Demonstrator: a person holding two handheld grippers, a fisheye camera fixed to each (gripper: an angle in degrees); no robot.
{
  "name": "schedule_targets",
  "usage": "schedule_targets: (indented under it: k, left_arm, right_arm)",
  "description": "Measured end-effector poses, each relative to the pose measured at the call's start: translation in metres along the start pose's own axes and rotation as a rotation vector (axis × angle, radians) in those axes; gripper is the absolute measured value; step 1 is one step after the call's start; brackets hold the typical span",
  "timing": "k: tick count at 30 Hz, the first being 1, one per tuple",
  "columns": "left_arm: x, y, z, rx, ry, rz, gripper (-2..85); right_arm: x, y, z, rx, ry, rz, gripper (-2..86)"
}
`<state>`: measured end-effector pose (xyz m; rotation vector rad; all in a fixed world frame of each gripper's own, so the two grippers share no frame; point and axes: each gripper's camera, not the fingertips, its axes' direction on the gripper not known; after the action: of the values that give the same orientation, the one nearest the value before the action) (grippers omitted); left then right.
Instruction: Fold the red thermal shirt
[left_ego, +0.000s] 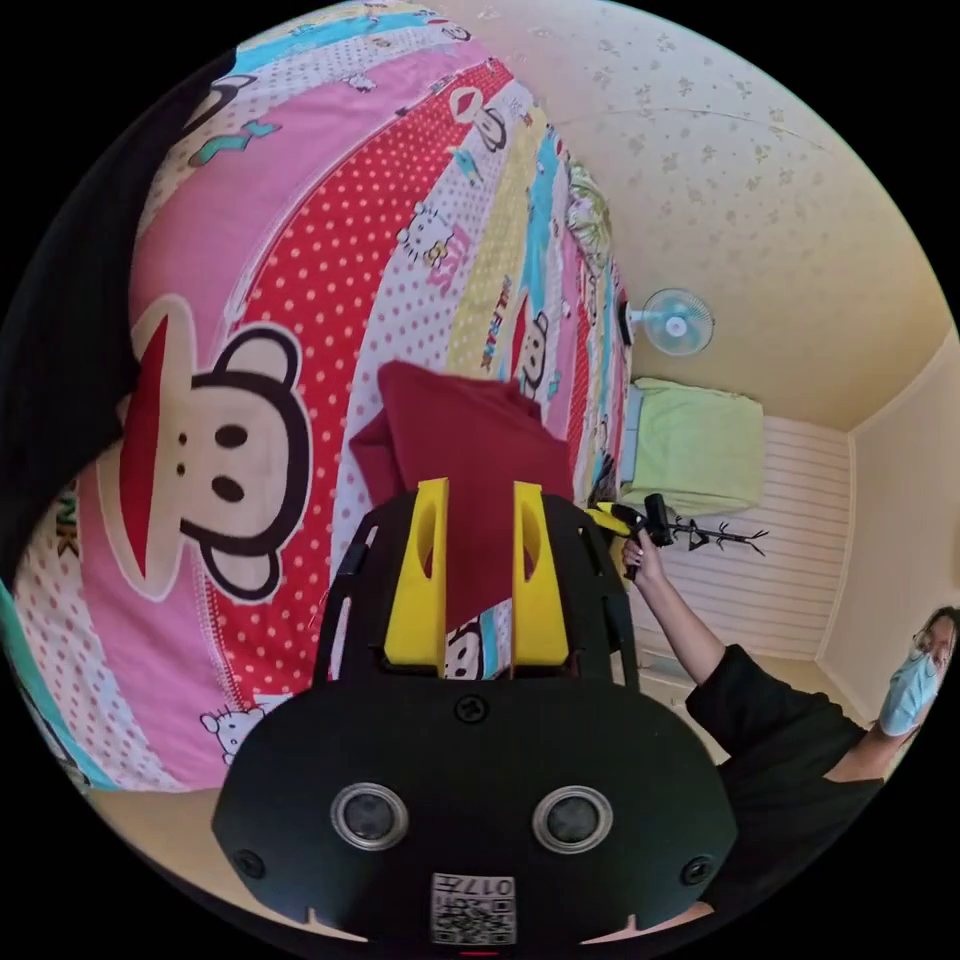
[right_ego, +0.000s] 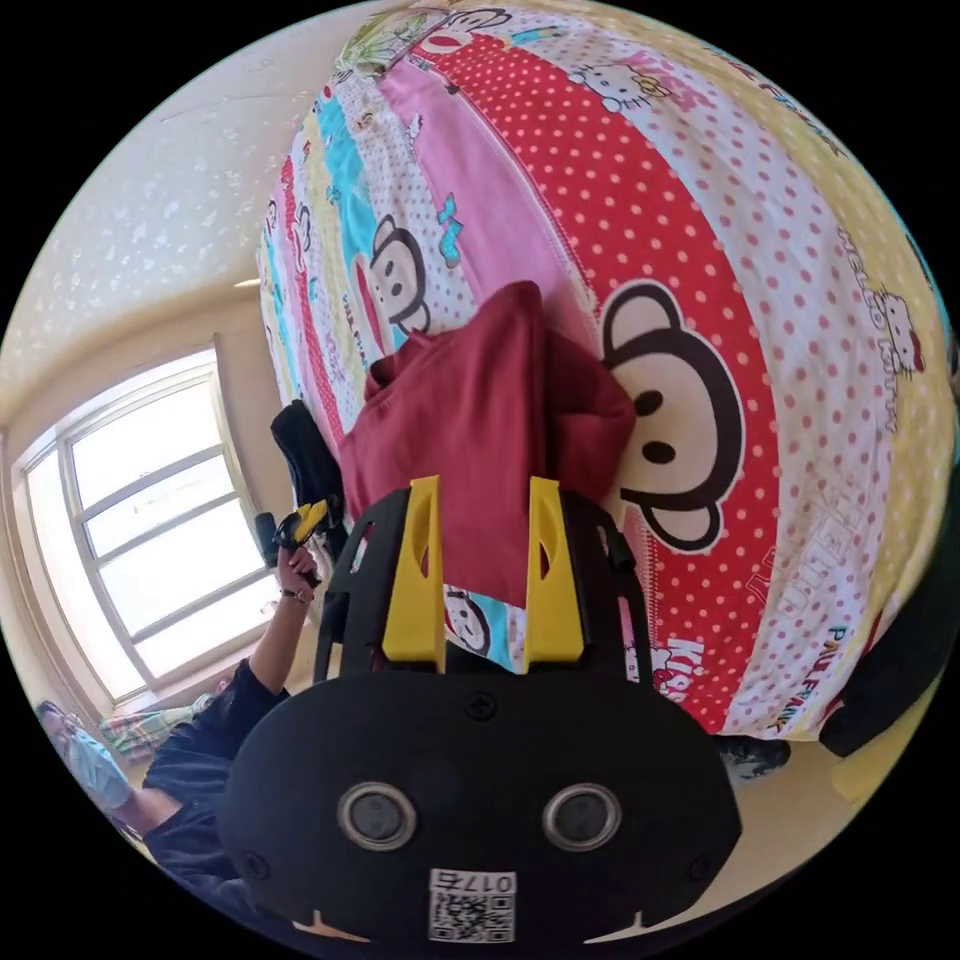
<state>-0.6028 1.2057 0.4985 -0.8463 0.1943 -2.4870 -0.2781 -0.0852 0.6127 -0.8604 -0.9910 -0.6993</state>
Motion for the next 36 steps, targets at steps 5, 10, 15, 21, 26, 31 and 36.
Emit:
schedule_targets:
  k: [5,10,15,21,26,31,36]
  left_arm:
    - [-0.018,0.017,0.012,0.013,-0.028,-0.035,11.2]
    - [-0.023,-0.042,0.028,-0.002,-0.035,-0.072,12.5]
    - [-0.030,-0.076,0.058,-0.054,-0.093,-0.160,11.0]
    - [0.001,-0.071,0.040,0.064,-0.081,-0.032,3.5]
    - [0.052,-0.091,0.024,0.064,-0.138,0.124,3.2]
    - [0.021,-0.137,0.038,-0.023,-0.203,0.053,9.4]
    - [-0.034,-0.096,0.027,0.078,-0.103,-0.049,15.5]
  right_arm:
    - [0.009,0.033,0.002,0.216,-0.078,-0.029,10.9]
    - [-0.025,-0.009,0.001,0.232,0.034,-0.055,13.2]
    - [-0.045,-0.049,0.043,0.058,0.214,-0.044,11.7]
    - [-0.077,-0.028,0.055,0.172,0.317,-0.109,4.4]
    - [-0.097,-0.019,0.027,0.281,0.282,-0.155,4.3]
    - [-0.082,-0.050,0.024,0.243,0.184,-0.057,7.1]
    - [-0.120,-0.029,0.034,0.351,0.238,-0.173,9.0]
